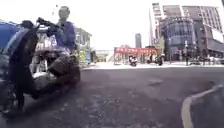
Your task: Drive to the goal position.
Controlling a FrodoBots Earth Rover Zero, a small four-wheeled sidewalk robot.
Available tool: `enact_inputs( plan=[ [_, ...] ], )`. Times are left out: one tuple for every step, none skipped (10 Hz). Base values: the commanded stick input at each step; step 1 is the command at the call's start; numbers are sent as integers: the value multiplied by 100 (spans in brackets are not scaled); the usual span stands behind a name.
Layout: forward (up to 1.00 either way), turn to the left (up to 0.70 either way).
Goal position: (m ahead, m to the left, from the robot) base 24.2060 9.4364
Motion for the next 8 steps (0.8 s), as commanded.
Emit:
enact_inputs(
  plan=[
    [70, 0],
    [70, 0],
    [70, 0],
    [70, 0],
    [70, 0],
    [70, 0],
    [70, 0],
    [70, 0]
  ],
)
